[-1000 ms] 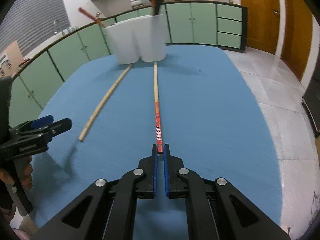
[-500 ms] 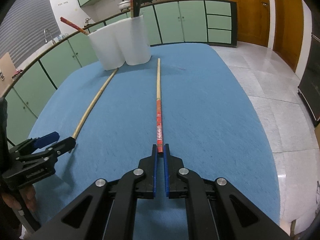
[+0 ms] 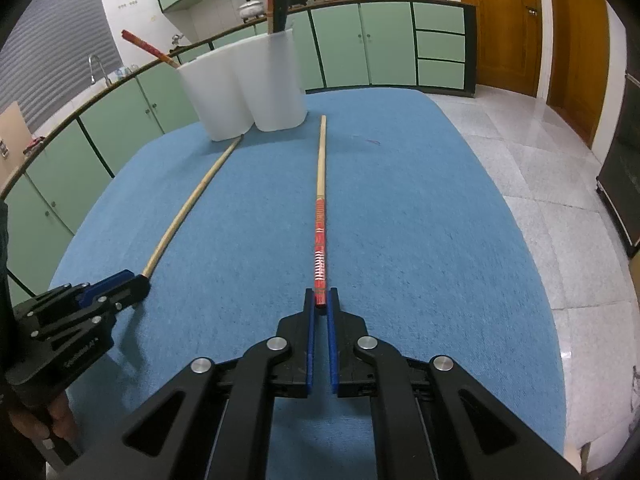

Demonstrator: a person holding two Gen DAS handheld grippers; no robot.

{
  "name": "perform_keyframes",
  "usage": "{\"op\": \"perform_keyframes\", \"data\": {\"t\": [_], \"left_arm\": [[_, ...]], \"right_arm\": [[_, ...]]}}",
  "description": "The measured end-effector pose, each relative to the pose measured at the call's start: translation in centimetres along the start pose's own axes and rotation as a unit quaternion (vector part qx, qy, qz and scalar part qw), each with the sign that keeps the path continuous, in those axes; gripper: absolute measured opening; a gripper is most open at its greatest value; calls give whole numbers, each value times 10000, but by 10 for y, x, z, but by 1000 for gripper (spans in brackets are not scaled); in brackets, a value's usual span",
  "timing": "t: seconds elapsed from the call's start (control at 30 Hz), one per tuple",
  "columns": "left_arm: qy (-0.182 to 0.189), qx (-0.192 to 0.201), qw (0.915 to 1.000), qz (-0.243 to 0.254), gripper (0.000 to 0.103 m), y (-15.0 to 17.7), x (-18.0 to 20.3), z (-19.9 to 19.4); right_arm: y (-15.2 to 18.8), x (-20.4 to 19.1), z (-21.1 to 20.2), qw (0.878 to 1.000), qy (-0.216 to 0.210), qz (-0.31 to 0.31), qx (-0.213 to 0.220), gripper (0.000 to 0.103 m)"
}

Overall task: Organize utensils
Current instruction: 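Grasp a red-patterned chopstick with the right tool while the left grasps a plain wooden one, then lift both chopsticks, insert them upright into the white holder, and open both tools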

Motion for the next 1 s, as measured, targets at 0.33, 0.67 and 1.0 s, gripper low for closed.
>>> {"op": "perform_keyframes", "data": {"t": [0.33, 0.67, 1.0], "left_arm": [[-20, 221, 9998, 23, 6, -11, -3, -20], [-102, 1083, 9940, 136, 6, -46, -11, -87], [46, 1812, 9834, 97, 6, -87, -16, -147]], "right_arm": [[-8, 0, -15, 9996, 137, -165, 175, 6], [-37, -2, -61, 9963, 256, -426, 701, 6], [-78, -11, -116, 9912, -67, -548, 1200, 6]]}}
Point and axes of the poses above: each gripper's, at about its wrist camera, not at the fingertips, and z roughly the way its jaws point, x to its right, y to its underside, the point moved 8 cm from there along z, roughly the way its jaws point, and after that the axes turned 5 degrees about -x, right-handed, at the moved point
